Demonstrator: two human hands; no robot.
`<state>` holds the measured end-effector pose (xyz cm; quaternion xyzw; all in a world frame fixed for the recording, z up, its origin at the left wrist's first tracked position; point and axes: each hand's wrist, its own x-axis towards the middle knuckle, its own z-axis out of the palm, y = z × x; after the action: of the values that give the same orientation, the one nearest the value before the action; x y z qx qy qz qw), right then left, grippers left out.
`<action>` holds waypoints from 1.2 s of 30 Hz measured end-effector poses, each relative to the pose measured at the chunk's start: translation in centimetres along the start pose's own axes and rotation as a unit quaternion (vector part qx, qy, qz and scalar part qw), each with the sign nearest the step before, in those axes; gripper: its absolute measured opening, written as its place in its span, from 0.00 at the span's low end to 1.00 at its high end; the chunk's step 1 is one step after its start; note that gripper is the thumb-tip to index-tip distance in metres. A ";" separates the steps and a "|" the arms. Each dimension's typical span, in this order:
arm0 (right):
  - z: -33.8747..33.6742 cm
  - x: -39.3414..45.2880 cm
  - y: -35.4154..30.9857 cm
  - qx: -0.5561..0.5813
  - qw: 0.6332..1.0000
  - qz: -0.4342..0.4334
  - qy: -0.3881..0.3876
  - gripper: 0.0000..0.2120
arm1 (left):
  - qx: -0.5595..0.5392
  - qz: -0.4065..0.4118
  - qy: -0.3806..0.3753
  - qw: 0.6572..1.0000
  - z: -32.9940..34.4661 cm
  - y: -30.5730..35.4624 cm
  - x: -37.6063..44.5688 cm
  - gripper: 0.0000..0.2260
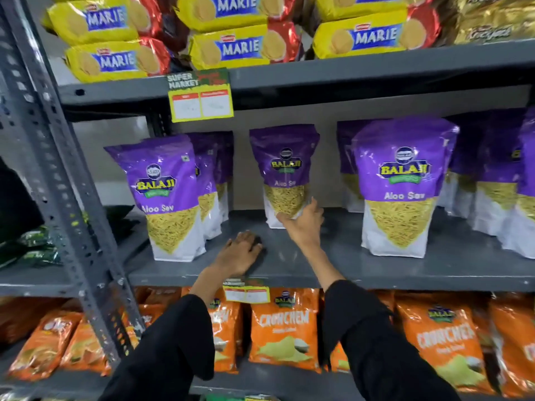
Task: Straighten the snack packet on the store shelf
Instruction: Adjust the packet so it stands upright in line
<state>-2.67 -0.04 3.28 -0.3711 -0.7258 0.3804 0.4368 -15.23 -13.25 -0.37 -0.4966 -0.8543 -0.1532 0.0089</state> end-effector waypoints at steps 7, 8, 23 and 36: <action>4.5 3.1 -1.2 -0.041 0.995 0.090 0.016 0.68 | 0.031 0.035 -0.011 0.999 -0.1 -3.0 0.7 0.24; 4.7 3.4 -1.1 -0.040 0.994 0.097 0.014 0.69 | 0.041 0.035 -0.016 0.998 -0.2 -3.2 0.8 0.25; 5.2 2.0 -1.6 -0.073 0.994 0.063 0.057 0.66 | 0.058 0.049 -0.037 0.996 0.4 -4.4 1.5 0.27; 2.4 -4.4 -2.0 -0.074 0.996 0.025 0.044 0.61 | 0.051 0.019 -0.059 0.997 -0.2 -3.6 0.8 0.28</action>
<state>-3.80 -5.36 2.70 -0.4366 -0.7222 0.3199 0.4306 -18.79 -14.29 -0.92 -0.5195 -0.8507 -0.0794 -0.0129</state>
